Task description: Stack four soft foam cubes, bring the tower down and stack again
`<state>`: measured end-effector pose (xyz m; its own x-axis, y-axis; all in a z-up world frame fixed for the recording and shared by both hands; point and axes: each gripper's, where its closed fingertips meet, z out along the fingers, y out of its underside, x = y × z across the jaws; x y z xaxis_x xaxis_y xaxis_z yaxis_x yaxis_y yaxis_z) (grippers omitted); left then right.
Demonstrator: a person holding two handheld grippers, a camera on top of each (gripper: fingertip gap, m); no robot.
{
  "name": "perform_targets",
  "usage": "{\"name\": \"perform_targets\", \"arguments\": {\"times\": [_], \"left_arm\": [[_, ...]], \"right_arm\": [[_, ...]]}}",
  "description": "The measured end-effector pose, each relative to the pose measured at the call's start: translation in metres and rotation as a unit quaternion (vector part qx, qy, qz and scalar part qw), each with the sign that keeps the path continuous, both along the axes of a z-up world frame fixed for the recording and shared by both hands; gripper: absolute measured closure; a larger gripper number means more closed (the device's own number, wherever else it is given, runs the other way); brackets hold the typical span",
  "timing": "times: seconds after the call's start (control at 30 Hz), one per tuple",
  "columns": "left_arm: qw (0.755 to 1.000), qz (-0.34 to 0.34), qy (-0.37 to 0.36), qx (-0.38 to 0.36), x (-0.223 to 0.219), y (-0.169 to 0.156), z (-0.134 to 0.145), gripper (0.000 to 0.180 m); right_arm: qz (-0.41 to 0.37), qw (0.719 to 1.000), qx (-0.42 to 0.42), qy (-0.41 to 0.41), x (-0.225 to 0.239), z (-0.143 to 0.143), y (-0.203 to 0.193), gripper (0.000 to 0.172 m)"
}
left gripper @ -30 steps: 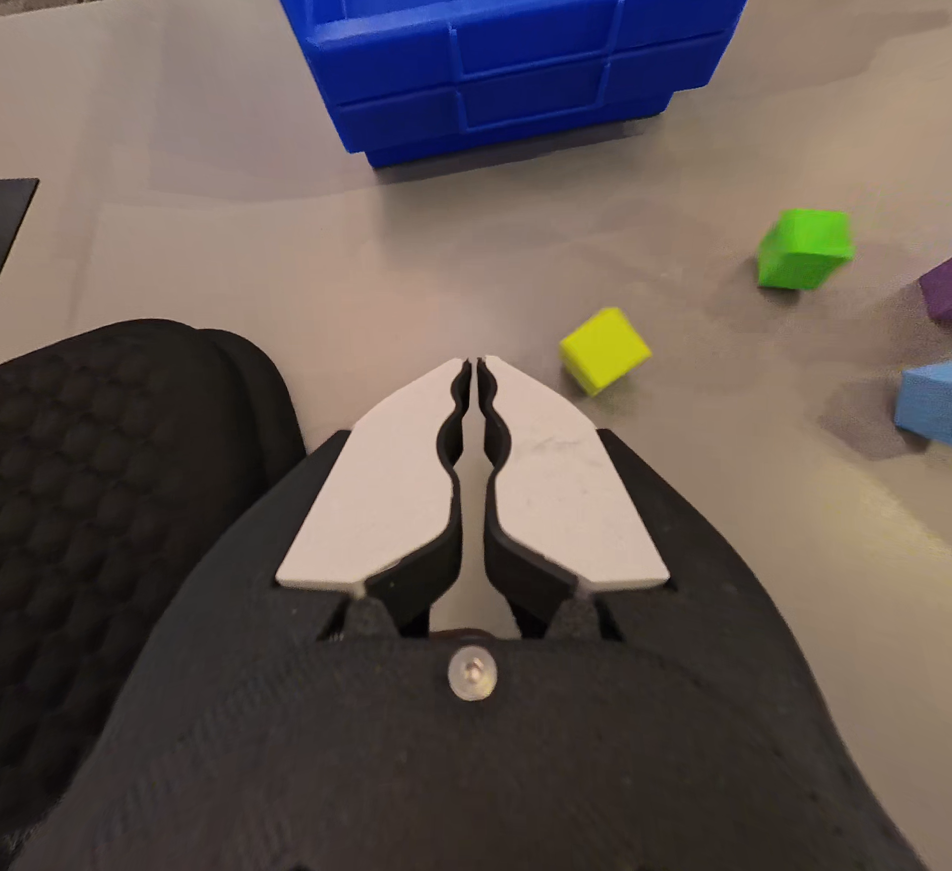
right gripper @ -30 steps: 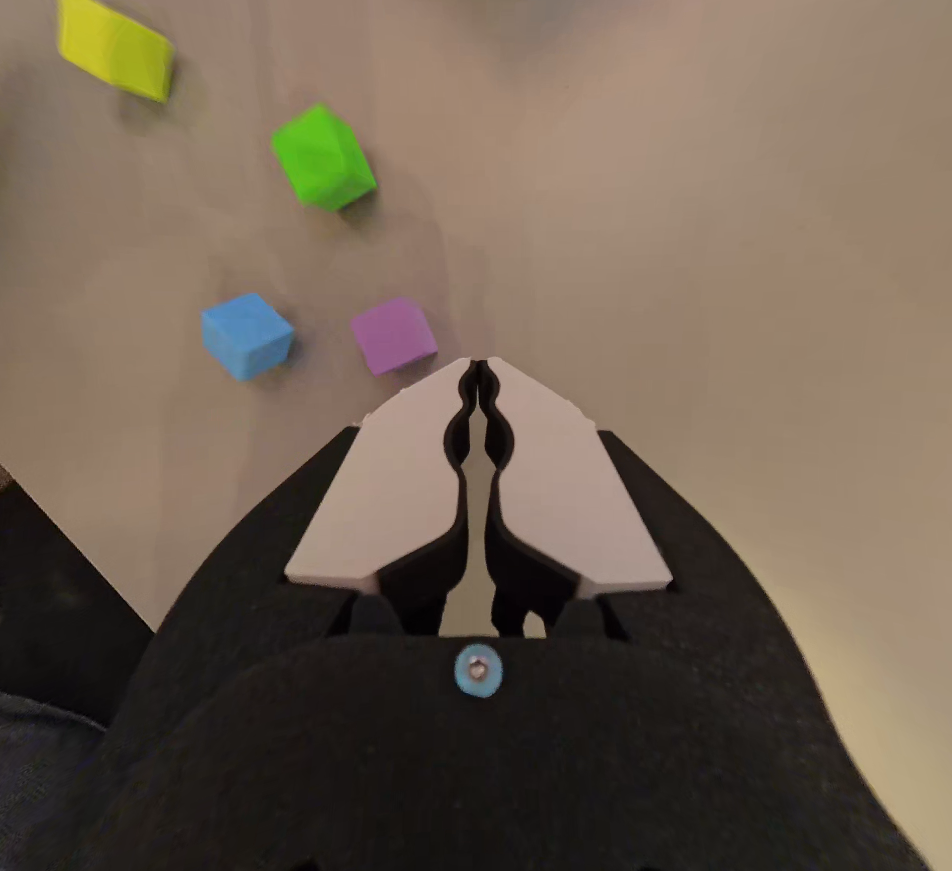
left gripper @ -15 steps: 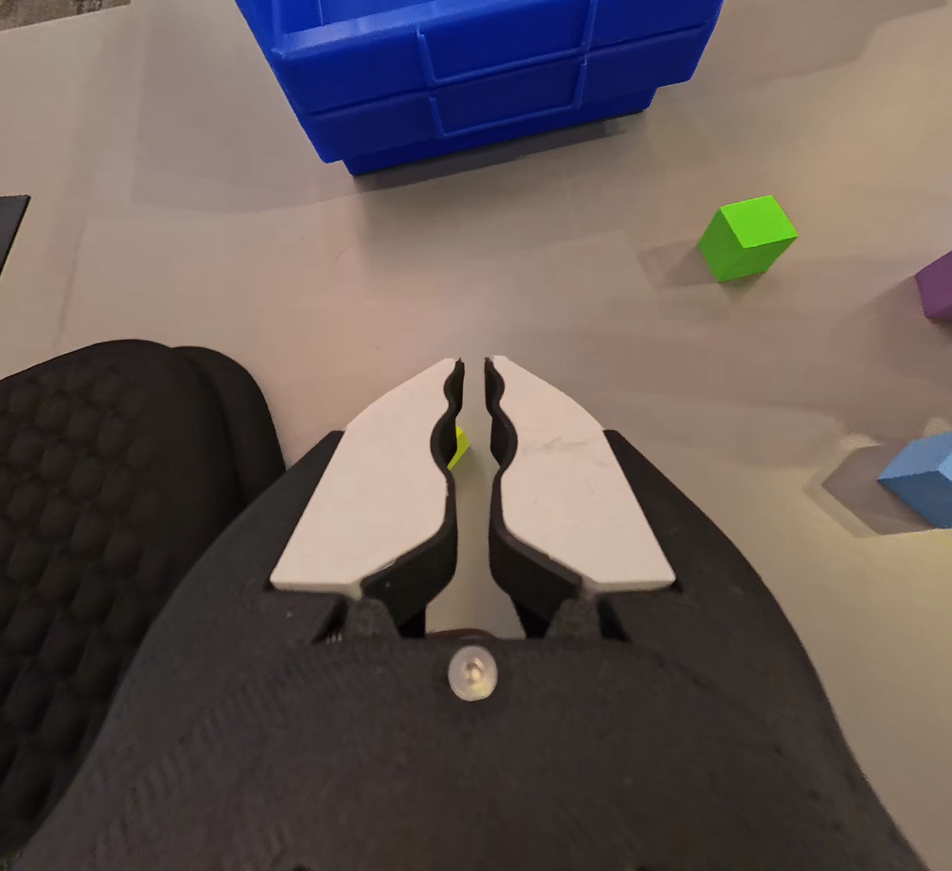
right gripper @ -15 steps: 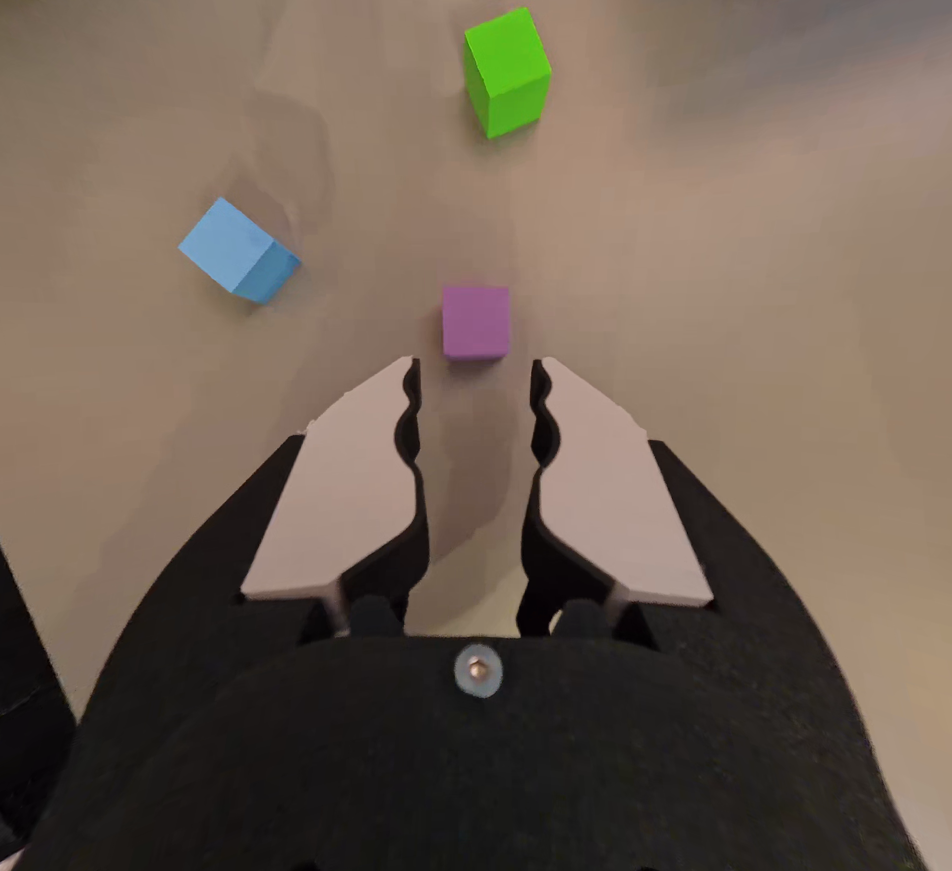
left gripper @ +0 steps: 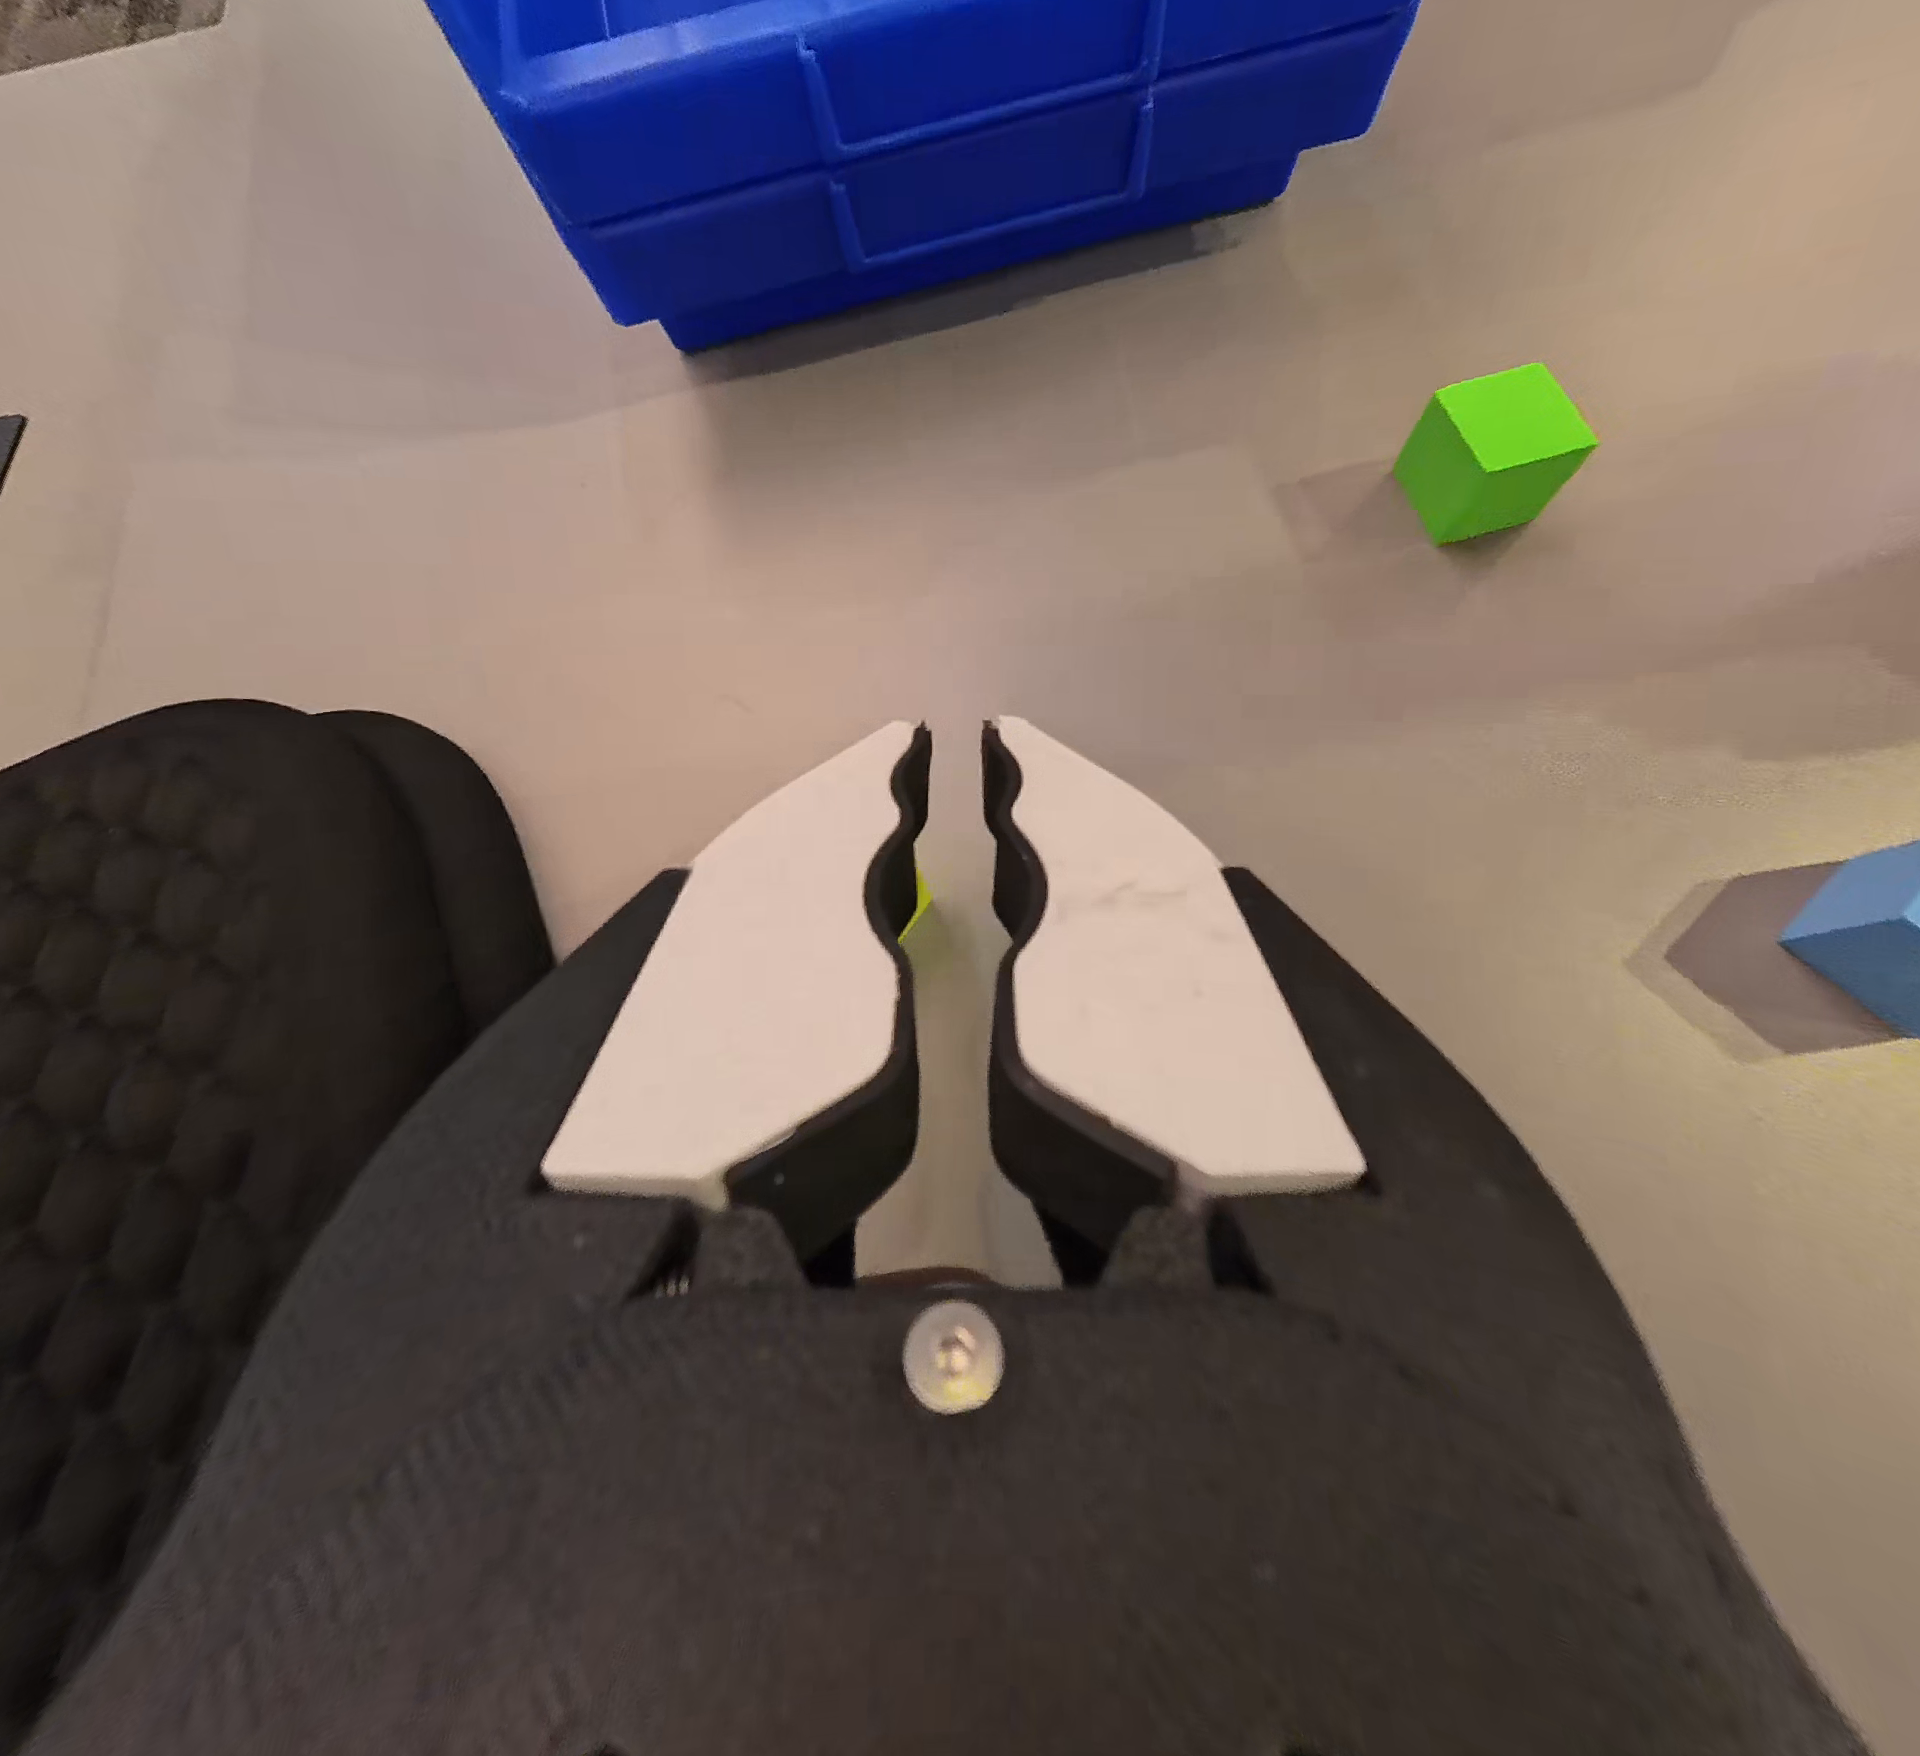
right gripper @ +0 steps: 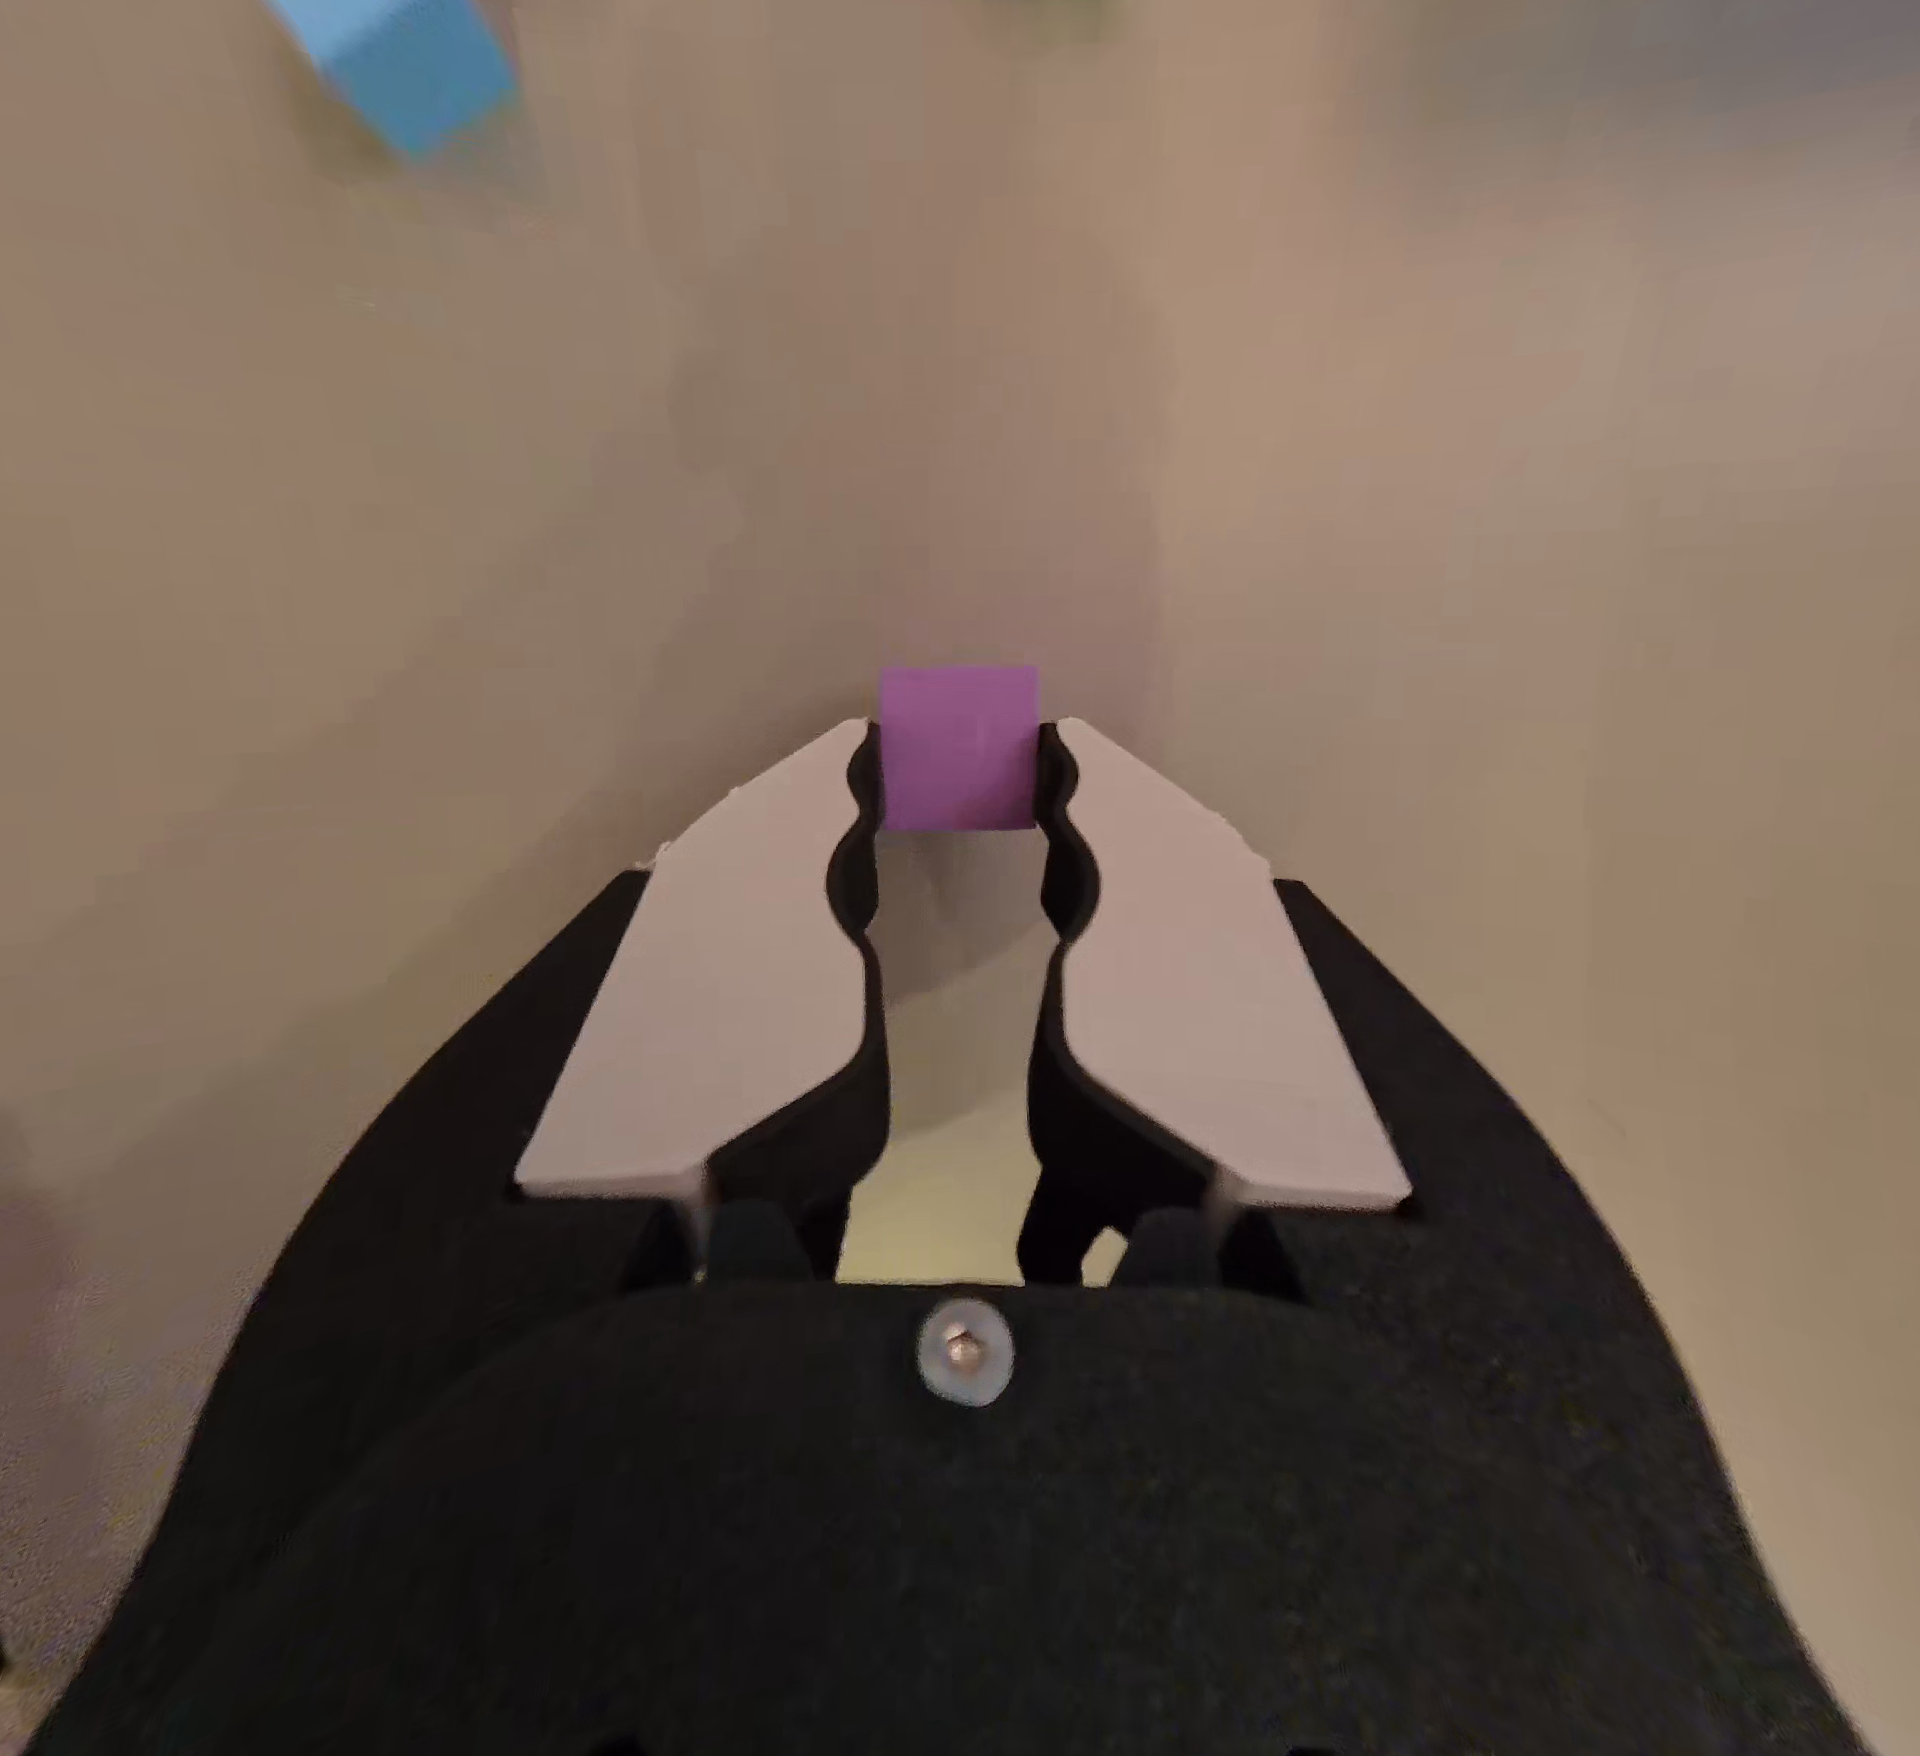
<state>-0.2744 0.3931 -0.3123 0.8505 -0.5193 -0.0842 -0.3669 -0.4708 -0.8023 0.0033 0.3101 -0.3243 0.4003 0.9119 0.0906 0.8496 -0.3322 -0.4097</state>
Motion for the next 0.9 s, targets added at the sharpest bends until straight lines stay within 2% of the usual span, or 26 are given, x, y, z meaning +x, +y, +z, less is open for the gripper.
{"name": "perform_targets", "arguments": {"times": [0.2,0.43,0.53,0.6,0.73,0.8,0.9], "left_arm": [[1.000,-0.012,0.013,0.002,0.012,-0.001,-0.002,0.171],[1.000,-0.013,0.024,0.006,0.018,0.002,-0.005,0.171],[1.000,-0.006,0.018,0.010,0.017,0.005,-0.004,0.171],[1.000,0.007,0.014,0.020,0.015,0.008,0.000,0.166],[0.999,0.009,0.002,0.033,0.021,0.010,0.005,0.163],[0.999,0.001,0.012,0.038,0.025,0.010,0.006,0.161],[0.999,-0.006,0.023,0.046,0.026,0.009,0.008,0.160]], "right_arm": [[0.036,0.998,0.010,-0.040,0.080,-0.002,-0.006,0.144],[0.042,0.998,-0.020,-0.053,0.113,-0.022,-0.010,0.143],[0.020,0.998,-0.025,-0.047,0.114,-0.019,-0.010,0.123],[0.003,1.000,-0.014,-0.013,0.101,-0.001,-0.005,0.112],[0.011,0.998,0.046,0.042,0.033,0.039,0.020,0.121],[0.029,0.997,0.064,0.043,-0.008,0.042,0.032,0.120],[0.049,0.995,0.077,0.026,-0.060,0.030,0.051,0.115]]}}
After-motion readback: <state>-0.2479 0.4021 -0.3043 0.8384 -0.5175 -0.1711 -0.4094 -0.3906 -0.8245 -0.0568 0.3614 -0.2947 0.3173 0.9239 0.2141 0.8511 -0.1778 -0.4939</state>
